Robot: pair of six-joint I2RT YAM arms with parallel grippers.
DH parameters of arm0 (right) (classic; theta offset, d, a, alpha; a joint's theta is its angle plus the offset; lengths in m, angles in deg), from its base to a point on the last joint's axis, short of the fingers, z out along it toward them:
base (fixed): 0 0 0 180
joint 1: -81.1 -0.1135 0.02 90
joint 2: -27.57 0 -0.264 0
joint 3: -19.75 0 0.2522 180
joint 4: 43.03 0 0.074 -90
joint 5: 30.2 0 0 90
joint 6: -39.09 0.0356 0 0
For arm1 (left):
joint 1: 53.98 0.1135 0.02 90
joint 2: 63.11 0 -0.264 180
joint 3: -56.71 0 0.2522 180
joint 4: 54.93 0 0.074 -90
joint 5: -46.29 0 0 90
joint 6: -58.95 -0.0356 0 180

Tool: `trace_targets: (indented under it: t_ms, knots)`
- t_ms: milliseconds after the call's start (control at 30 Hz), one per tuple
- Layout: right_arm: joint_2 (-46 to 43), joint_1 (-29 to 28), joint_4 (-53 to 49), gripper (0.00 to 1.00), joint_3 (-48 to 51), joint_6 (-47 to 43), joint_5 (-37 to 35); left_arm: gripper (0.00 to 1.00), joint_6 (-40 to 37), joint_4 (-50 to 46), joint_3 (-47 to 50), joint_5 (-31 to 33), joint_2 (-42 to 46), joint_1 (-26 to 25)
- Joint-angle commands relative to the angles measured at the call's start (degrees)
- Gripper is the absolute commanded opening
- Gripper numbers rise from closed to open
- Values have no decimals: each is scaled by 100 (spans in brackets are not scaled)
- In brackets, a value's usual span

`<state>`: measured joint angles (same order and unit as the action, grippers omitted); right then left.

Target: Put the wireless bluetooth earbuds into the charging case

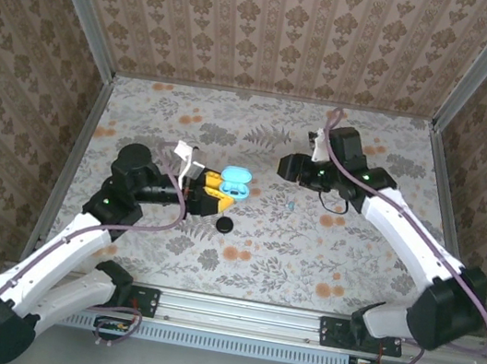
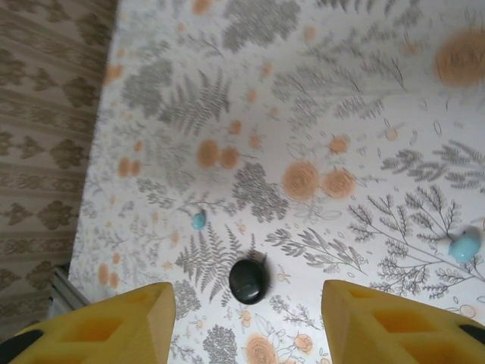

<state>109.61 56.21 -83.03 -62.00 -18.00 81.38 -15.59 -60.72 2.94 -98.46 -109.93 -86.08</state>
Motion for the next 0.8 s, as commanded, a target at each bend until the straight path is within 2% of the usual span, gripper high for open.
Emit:
trace_targets:
  t_ms: [0,333,533,767]
  knots:
    - [797,-278,-68,52,-381,319,-15,10,-373,-675,-63,139,418,76]
    - [3113,-1506,-201,48,-1991,884,-358,10,-624,-1699,-98,636,1444,151]
    - [3894,-2131,-324,35,-2808,1163,-829,10,-606,-1868,-136,789,1691,171]
    - [4513,-2565,-369,30,-3331,1368,-1343,10,-657,-1926,-190,839,1745,176]
